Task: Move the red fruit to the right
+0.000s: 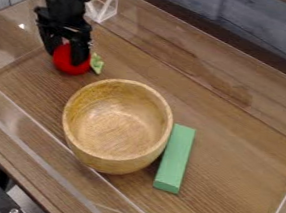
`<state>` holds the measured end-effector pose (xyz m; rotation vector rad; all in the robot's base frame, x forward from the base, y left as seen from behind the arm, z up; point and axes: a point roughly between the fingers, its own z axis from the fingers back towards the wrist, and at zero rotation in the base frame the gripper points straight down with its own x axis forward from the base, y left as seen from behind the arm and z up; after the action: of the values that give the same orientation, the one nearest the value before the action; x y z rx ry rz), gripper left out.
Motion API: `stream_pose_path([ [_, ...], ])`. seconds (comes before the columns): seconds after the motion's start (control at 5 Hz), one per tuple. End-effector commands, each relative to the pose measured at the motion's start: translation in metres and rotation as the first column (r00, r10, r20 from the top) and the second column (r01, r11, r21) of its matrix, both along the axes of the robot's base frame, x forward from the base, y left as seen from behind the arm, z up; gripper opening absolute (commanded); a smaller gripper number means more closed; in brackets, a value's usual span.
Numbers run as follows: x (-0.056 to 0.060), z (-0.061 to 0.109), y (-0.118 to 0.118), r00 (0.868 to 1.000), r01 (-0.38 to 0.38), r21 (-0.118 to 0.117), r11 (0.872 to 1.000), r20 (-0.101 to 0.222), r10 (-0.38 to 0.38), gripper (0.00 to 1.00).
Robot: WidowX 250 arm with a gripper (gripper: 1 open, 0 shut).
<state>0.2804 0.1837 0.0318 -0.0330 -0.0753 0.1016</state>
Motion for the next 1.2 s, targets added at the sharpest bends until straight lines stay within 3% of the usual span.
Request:
stream_pose_path([
  [0.0,0.005,0.008,0.015,0.999,-0.021,0.033,0.999,0.041,0.020,1.00],
  [0.4,0.006,0.002,0.017,0.999,-0.020,0.026,0.999,0.040,0.019,1.00],
  [0.6,0.006,0.010,0.016,0.998,-0.033,0.027,0.999,0.046,0.032,0.00],
  [1.0,0.008,0.051,0.012,0.993,-0.072,0.029,0.997,0.096,0.069,0.00],
])
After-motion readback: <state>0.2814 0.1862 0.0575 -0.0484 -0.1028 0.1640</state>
